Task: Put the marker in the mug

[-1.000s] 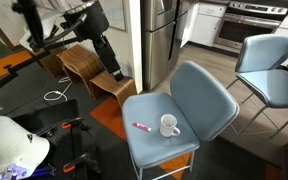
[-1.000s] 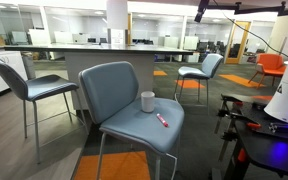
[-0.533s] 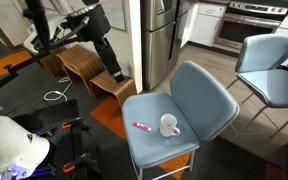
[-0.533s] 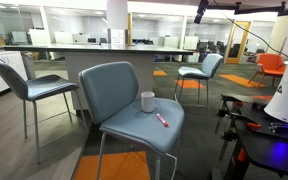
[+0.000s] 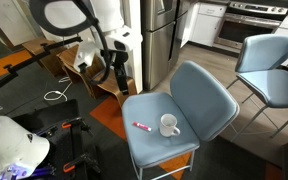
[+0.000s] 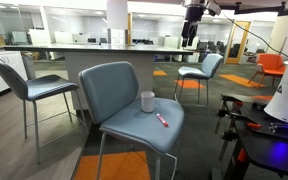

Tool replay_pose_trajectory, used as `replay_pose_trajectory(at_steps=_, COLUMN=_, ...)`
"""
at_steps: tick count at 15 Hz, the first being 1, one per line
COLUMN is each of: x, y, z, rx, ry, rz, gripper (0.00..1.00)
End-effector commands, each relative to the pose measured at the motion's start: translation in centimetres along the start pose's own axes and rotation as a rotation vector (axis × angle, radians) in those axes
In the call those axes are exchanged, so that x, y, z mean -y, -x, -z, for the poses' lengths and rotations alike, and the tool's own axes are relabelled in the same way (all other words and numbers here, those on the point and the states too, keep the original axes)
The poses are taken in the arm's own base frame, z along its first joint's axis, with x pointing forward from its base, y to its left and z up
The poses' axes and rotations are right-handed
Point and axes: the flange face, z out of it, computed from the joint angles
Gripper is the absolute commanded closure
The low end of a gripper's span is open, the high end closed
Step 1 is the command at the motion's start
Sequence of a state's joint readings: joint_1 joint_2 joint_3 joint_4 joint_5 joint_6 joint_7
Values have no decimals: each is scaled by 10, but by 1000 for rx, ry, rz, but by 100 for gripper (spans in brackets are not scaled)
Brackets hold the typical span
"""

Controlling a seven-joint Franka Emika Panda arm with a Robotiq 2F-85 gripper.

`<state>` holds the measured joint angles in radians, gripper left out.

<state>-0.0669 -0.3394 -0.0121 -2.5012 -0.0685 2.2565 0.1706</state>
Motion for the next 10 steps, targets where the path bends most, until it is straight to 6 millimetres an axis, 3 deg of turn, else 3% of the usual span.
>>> replay_pose_trajectory(at_steps=1, x=19, y=-20, z=-53, rx=15, ry=-12, rz=-198, gripper=0)
replay_pose_trajectory(at_steps=5, x=37, y=-31, z=-124, rx=-9, ry=-12, rz=-407, gripper=0)
replay_pose_trajectory(at_steps=10, x=44, y=-29, z=-193, rx=7, ry=16, rz=-546, gripper=0)
